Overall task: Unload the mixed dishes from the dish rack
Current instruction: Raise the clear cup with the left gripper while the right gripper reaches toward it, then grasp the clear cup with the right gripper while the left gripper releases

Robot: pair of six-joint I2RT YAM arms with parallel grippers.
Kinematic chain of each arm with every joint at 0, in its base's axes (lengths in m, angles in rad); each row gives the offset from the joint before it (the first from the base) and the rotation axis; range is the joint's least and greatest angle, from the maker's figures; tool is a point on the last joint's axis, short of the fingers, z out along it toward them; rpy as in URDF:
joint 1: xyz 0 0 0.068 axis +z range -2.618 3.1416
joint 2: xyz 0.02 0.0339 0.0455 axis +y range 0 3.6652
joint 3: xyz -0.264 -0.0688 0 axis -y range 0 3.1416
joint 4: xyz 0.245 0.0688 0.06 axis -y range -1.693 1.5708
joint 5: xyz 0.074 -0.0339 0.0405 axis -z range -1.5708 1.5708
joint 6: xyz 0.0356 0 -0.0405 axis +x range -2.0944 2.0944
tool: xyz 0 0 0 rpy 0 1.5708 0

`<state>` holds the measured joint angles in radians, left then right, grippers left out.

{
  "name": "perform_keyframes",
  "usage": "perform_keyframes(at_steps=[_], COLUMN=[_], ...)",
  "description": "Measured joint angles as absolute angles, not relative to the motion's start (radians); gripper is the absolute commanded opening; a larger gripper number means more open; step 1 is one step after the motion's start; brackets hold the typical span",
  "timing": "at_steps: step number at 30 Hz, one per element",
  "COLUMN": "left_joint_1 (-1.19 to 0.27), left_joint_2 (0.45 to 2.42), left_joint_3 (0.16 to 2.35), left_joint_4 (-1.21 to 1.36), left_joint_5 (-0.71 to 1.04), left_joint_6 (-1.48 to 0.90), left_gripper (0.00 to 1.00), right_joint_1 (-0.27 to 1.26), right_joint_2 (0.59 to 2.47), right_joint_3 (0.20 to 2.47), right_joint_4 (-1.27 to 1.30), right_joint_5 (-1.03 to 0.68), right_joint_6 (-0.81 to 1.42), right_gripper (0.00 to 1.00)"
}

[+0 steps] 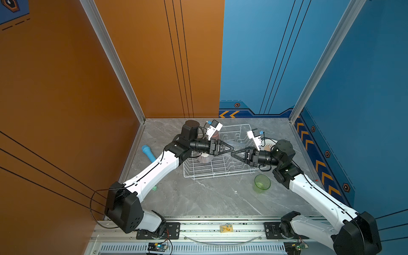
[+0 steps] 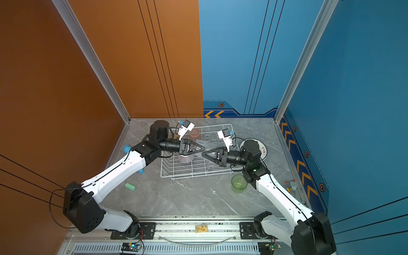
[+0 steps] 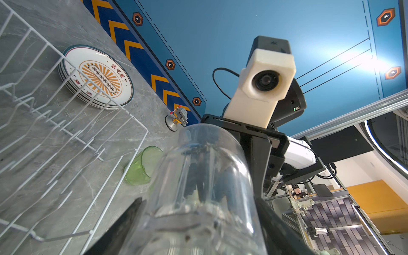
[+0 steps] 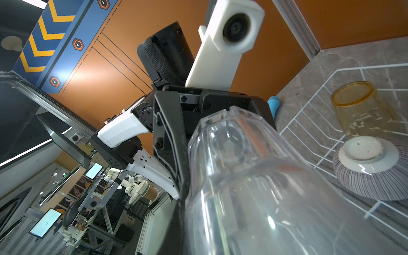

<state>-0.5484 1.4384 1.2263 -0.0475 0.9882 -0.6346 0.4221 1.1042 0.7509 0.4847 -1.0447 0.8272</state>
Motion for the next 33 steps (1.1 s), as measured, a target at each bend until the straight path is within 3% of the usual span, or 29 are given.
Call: perform_keyframes(at_steps=[3, 8, 14, 33], left_joint_1=[-0.548, -0.548, -0.545, -0.547], left_joint_2=[1.438, 1.438, 1.410, 1.320], left_joint_3=[1.226, 1.225, 1.221, 1.180], left_joint_4=[-0.047, -0.044, -0.075, -0.157], left_joint_5=[0.989, 0.994, 0.987, 0.928], left_joint_6=[-0.637, -0.637, -0.622, -0.565], left_gripper=[0.47, 0.61, 0.70, 0.73], right_joint_1=[0.422, 0.422, 0.427, 0.472], right_joint_2=[1.103, 1.092, 1.064, 1.024], right_joint_3=[0.754, 0.779, 0.828, 0.900], right_joint_4=[0.477, 0.404, 0.246, -0.024], right_joint_5=[-1.045, -1.044, -1.043, -1.001], right_joint_6=[0.820, 0.780, 0.675, 0.494], right_gripper=[0.00, 0.00, 0.00, 0.00])
